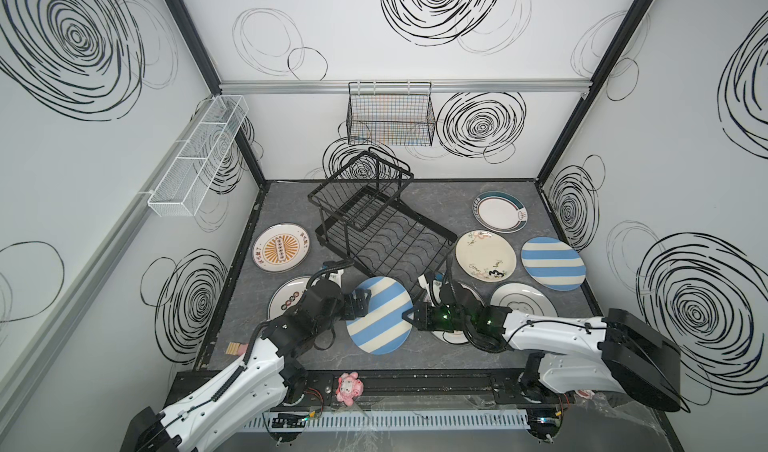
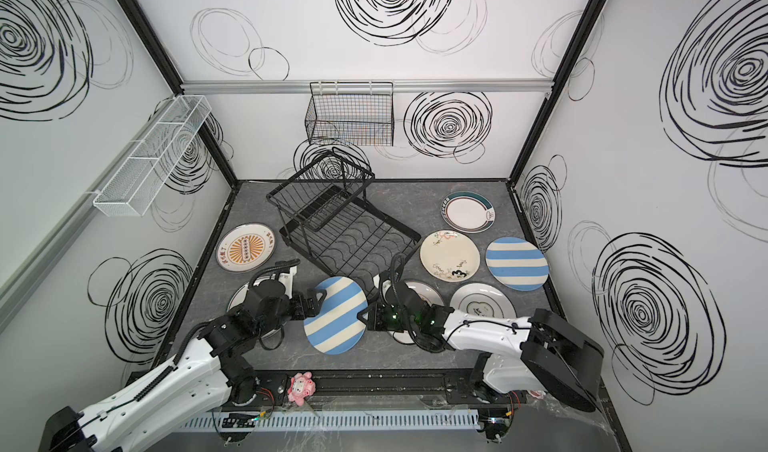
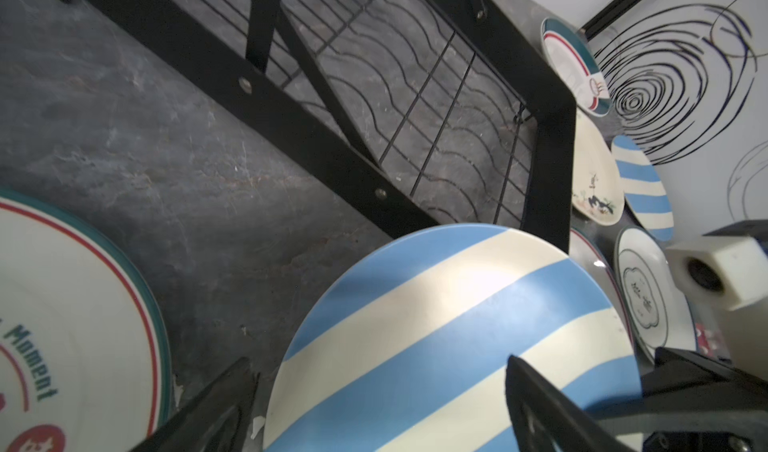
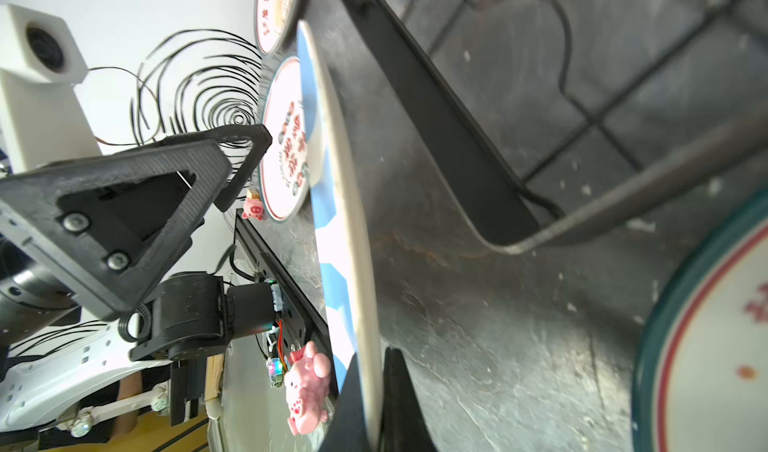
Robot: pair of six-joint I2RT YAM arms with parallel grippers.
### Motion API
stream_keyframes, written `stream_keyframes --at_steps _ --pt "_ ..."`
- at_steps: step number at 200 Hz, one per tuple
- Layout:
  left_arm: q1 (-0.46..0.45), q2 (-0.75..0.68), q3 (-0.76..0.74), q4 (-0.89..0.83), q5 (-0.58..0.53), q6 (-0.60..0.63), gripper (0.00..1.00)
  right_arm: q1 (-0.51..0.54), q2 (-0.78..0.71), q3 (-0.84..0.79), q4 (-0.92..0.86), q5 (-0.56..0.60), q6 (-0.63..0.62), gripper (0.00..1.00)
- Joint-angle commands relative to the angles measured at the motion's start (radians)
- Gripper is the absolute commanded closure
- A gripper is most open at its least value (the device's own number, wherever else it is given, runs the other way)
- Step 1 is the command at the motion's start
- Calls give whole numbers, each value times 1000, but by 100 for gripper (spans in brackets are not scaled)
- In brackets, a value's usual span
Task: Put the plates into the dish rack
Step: 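Lift the striped plate upright with the right gripper while the left arm draws back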
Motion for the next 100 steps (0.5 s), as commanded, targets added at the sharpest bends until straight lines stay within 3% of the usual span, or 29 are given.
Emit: stream_keyframes --at_steps 1,23,66,100 --pt "44 8 87 -50 4 56 4 -31 -70 113 -201 13 -186 100" --pt "122 14 154 -86 56 118 4 -77 -132 179 -339 7 -299 100" --pt "308 38 252 -131 188 237 4 -168 -291 208 -437 45 -422 100" --pt "426 59 252 -114 276 289 4 -255 -340 359 -612 87 -531 100"
